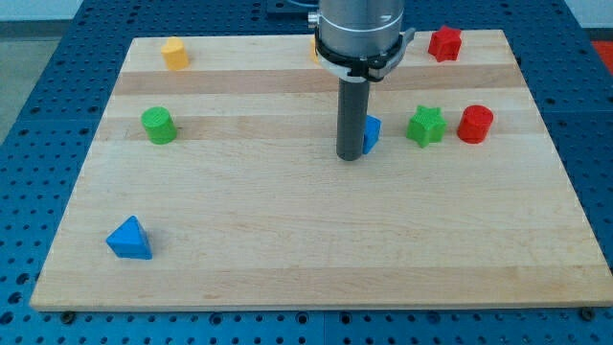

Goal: Move the blue cube to the left of the green star

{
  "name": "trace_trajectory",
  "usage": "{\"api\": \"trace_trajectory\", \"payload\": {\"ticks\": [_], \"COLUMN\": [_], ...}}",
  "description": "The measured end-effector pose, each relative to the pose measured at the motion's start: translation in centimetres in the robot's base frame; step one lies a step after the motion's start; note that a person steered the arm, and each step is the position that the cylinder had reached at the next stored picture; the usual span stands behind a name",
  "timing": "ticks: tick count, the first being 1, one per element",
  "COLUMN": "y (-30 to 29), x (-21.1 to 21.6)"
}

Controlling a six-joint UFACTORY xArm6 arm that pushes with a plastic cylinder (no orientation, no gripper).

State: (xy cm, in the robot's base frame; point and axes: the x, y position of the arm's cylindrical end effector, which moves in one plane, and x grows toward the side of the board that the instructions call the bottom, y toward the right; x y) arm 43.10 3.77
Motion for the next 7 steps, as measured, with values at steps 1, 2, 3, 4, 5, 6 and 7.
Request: {"api": "trace_trajectory", "payload": {"ticks": [1, 2, 3, 4, 5, 6, 7], "y": [0.2, -0.4, -2.1, -3.4, -3.4, -3.4, -2.8], "x": [-0.6, -0.6, -0.6, -0.8, -2.3, -3.6, -3.6]}}
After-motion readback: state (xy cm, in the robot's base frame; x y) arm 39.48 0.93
